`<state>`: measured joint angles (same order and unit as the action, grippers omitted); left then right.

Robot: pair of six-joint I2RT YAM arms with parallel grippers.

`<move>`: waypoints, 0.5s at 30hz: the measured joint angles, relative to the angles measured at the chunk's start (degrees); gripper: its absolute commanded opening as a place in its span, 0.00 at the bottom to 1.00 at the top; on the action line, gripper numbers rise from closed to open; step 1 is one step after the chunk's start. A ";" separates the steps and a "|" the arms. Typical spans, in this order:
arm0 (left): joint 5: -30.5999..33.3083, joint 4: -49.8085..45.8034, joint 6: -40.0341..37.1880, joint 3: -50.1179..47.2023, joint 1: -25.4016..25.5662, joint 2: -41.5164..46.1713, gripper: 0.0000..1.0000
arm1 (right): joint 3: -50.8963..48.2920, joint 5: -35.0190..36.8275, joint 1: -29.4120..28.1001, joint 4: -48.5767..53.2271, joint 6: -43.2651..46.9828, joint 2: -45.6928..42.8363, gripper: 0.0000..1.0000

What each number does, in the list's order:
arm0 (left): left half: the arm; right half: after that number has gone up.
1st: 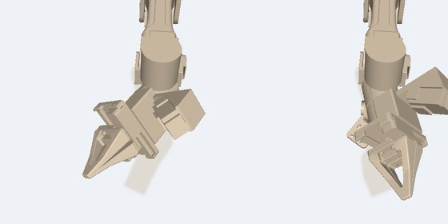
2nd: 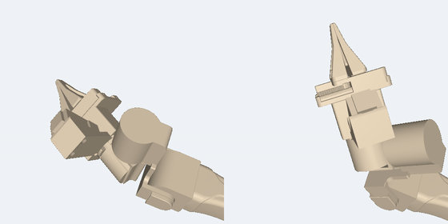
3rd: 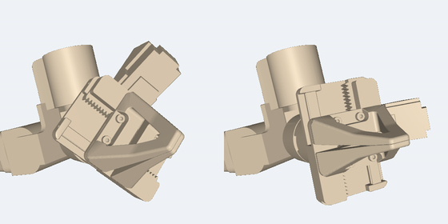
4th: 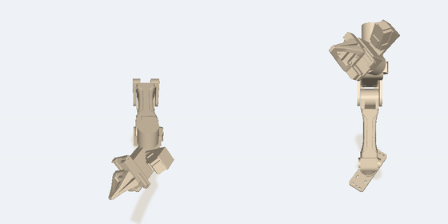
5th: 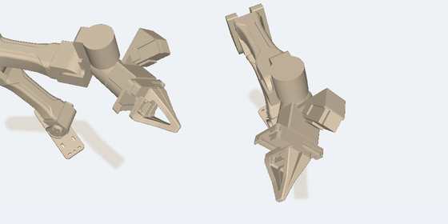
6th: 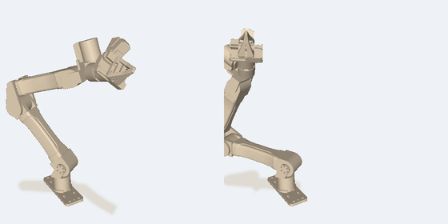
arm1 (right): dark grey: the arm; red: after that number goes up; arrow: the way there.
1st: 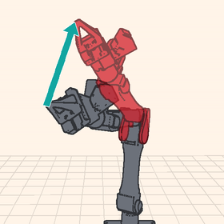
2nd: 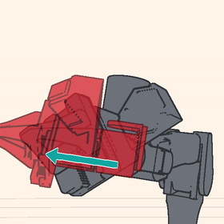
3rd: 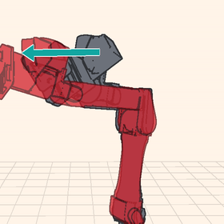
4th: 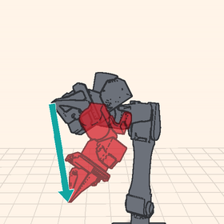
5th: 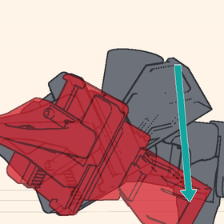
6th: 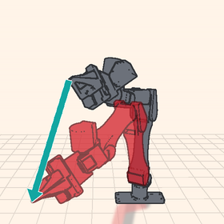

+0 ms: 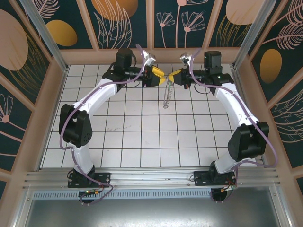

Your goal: Put the keys on the keyring

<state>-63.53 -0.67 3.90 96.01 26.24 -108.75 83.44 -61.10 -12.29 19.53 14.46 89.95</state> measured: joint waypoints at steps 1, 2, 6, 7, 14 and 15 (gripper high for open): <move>-0.35 0.00 0.00 0.31 0.00 -0.28 0.48 | 0.00 -0.24 0.00 -0.11 -0.02 0.00 0.00; -0.61 0.00 -0.02 0.57 0.00 -0.55 0.48 | 0.00 -0.48 0.00 -0.13 -0.02 0.00 0.00; -1.18 -0.02 0.02 1.68 0.00 -1.49 0.46 | 0.00 -0.94 0.00 -0.13 -0.02 0.00 0.00; -1.31 -0.02 0.13 1.92 0.00 -1.62 0.45 | 0.00 -1.05 0.00 -0.13 -0.02 0.00 0.00; -3.30 0.04 1.09 3.34 0.00 -1.84 0.42 | 0.00 -1.86 -0.02 -0.13 -0.24 0.00 0.00; -3.56 0.09 1.20 3.43 0.00 -1.86 0.41 | 0.00 -1.95 -0.02 -0.13 -0.26 0.00 0.00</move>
<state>-67.09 -0.58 5.10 99.44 26.24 -110.61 83.44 -63.05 -12.32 19.40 14.20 89.95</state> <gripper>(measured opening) 0.418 0.049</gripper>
